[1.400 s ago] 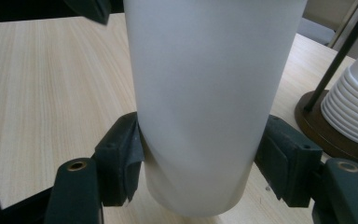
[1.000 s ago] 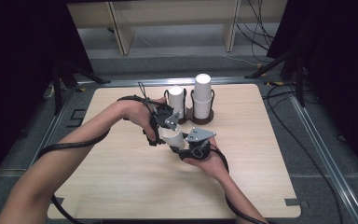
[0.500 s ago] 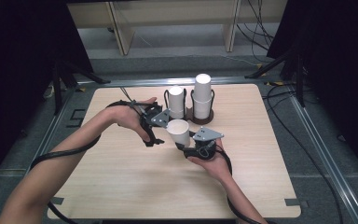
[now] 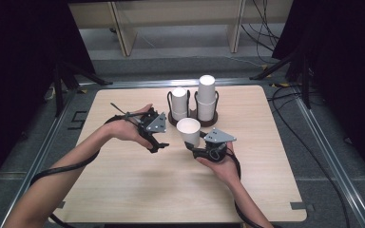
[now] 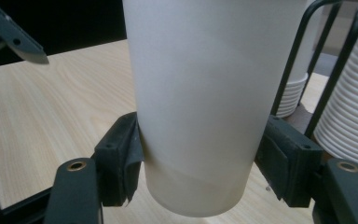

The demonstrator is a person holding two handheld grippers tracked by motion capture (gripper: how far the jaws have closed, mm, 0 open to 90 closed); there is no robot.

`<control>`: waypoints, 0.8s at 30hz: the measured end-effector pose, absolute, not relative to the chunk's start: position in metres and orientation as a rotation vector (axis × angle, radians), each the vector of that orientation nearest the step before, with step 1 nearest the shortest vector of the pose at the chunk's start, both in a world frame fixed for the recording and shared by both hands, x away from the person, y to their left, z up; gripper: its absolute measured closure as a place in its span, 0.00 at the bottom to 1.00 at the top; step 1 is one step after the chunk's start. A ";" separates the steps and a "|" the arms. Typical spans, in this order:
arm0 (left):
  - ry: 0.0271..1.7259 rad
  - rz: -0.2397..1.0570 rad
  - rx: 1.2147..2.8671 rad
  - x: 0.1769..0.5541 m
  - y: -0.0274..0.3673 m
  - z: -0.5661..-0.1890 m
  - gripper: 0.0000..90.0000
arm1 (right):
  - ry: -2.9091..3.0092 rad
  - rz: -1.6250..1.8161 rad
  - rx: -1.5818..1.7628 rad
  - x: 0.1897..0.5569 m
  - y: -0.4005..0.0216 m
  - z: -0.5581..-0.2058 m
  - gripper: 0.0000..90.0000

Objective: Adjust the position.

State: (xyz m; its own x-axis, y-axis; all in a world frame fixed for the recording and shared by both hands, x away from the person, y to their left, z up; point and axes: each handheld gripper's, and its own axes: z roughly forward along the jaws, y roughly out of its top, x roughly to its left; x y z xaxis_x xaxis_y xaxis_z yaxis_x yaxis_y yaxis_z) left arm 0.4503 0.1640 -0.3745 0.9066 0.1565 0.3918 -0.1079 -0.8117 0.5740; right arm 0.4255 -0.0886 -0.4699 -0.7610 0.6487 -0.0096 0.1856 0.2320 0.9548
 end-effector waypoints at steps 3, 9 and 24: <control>0.099 0.589 2.377 0.448 0.166 -0.382 0.09 | 2.086 1.540 0.803 0.423 -0.093 -0.469 0.39; 0.217 0.644 2.284 0.440 0.176 -0.393 0.10 | 2.057 1.555 0.860 0.418 -0.103 -0.466 0.39; 0.472 0.779 2.033 0.419 0.206 -0.428 0.11 | 1.926 1.549 0.984 0.416 -0.142 -0.459 0.39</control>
State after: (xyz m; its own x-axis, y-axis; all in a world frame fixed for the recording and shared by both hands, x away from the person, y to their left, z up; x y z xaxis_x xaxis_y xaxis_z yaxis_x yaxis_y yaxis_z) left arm 0.4188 0.2060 -0.4282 0.7309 0.5884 0.3458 0.0345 -0.5379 0.8423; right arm 0.4155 -0.1422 -0.4587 -0.6281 0.7749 0.0711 0.2355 0.1022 0.9665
